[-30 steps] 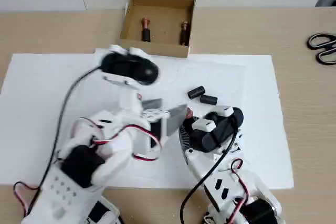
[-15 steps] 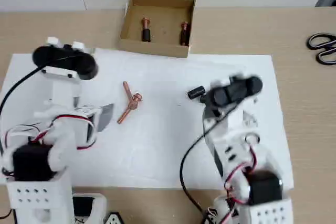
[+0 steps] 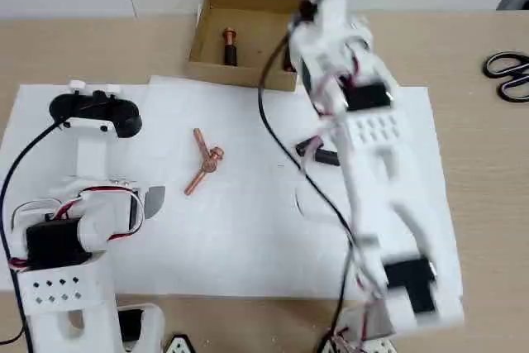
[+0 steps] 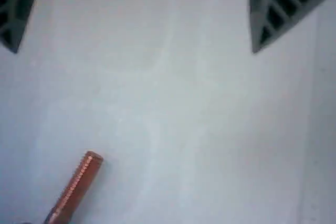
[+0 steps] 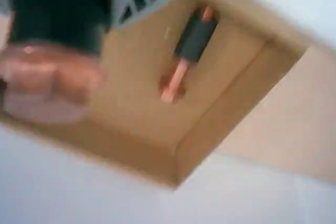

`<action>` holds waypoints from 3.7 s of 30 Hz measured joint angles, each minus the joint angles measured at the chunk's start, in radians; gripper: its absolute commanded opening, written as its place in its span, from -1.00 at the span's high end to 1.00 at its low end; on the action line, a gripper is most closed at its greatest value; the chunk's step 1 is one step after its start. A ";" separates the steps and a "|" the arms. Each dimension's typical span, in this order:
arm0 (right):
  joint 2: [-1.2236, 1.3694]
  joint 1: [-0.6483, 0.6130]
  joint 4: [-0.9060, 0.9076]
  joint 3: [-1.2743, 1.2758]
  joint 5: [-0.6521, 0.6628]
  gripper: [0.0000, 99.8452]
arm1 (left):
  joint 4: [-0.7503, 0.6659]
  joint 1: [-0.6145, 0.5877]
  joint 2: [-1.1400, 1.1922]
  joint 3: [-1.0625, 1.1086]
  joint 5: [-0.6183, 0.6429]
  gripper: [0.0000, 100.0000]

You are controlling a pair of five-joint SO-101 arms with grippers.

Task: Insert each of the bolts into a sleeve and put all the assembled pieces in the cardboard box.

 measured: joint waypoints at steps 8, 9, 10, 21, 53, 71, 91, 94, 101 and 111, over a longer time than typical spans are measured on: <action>0.623 -0.058 -0.101 -0.489 0.003 0.98 | 0.000 0.000 0.000 0.000 0.000 0.47; 0.694 -0.061 -0.101 -0.545 0.003 0.98 | 0.000 0.000 0.000 0.000 0.000 0.47; 0.758 -0.064 -0.101 -0.603 0.003 0.98 | 0.000 0.000 0.000 0.000 0.000 0.47; 1.185 -0.069 0.078 -1.123 0.003 0.66 | 0.000 0.000 0.000 0.000 0.000 0.47; 0.637 -0.058 1.166 -1.468 0.006 0.65 | 0.014 0.000 0.000 0.003 -0.031 0.47; -0.238 0.026 1.203 -0.497 0.006 0.65 | 0.046 -0.003 0.000 0.003 -0.031 0.47; -0.557 0.153 0.855 0.446 0.068 0.65 | 0.046 -0.003 0.000 0.003 0.009 0.47; -0.470 0.146 0.829 0.448 0.241 0.65 | 0.046 -0.003 0.000 0.003 0.009 0.47; -0.233 0.130 0.824 0.322 0.539 0.66 | 0.046 -0.003 0.000 0.003 0.009 0.47; 0.055 0.095 0.824 0.146 0.717 0.66 | 0.046 -0.003 0.000 0.003 0.014 0.47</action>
